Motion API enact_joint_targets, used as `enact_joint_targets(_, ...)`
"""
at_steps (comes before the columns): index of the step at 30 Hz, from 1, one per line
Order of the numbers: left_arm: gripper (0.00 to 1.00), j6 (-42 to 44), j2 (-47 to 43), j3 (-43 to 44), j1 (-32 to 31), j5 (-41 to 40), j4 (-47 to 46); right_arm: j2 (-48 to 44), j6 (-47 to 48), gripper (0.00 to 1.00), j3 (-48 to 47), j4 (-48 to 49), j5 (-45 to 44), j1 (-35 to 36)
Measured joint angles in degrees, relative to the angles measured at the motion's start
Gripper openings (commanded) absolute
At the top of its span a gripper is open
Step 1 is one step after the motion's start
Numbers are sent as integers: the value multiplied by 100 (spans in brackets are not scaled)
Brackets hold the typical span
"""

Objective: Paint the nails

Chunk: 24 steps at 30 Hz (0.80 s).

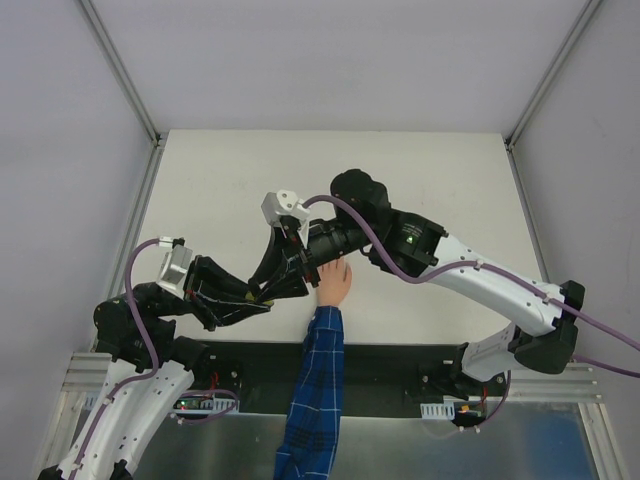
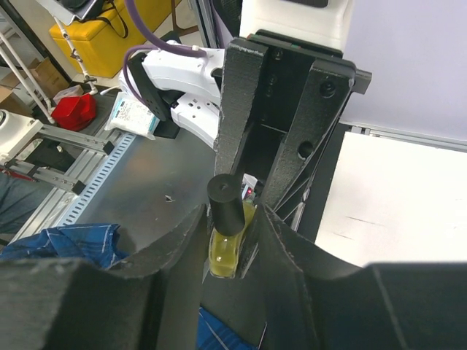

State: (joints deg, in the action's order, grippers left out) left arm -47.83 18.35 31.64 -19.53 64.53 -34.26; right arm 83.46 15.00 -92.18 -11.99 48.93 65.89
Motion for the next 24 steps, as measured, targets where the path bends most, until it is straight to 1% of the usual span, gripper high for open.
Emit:
enact_joint_targets(3, 0, -24, 0, 0, 0, 0, -7, 52, -22, 30, -72, 9, 9, -11)
enact_joint_targets(5, 0, -42, 0, 0, 0, 2, -11, 70, -48, 21, -83, 17, 28, -17)
enact_joint_targets(7, 0, -59, 0, 0, 0, 0, -2, 74, -70, 17, -90, 11, 79, -20)
enact_joint_targets(8, 0, -68, 0, 2, 0, 0, -9, 76, -63, 12, -98, 4, 87, -20)
enact_joint_targets(10, 0, -72, 0, 15, -2, 0, -11, 83, -81, 5, -109, -17, 105, -20)
enact_joint_targets(11, 0, -70, 0, 20, 0, -2, 7, 83, -74, 0, -109, -17, 120, -24)
enact_joint_targets(13, 0, 7, 0, 87, -2, -4, 166, 83, -63, 0, -105, -11, 118, -24)
enact_joint_targets(15, 0, 258, 0, 271, 0, -35, 603, 79, -63, 0, -85, 44, 96, -28)
enact_joint_targets(19, 0, 1296, 9, 824, 0, -291, 1989, -81, -83, 0, 140, 328, -326, -11)
enact_joint_targets(20, 0, 1611, 20, 966, 0, -420, 2345, -125, -83, 0, 168, 348, -592, 44)
enact_joint_targets(21, 0, 2015, 31, 1110, 2, -682, 2743, -181, -87, 0, 166, 302, -1327, 127)
enact_joint_targets(23, 0, 2557, 72, 1248, 13, -1150, 3182, -221, -122, 0, 87, 131, -3099, 662)
enact_joint_targets(24, 0, 2776, 107, 1307, 13, -1322, 3348, -155, -258, 0, -90, -116, -4371, 1025)
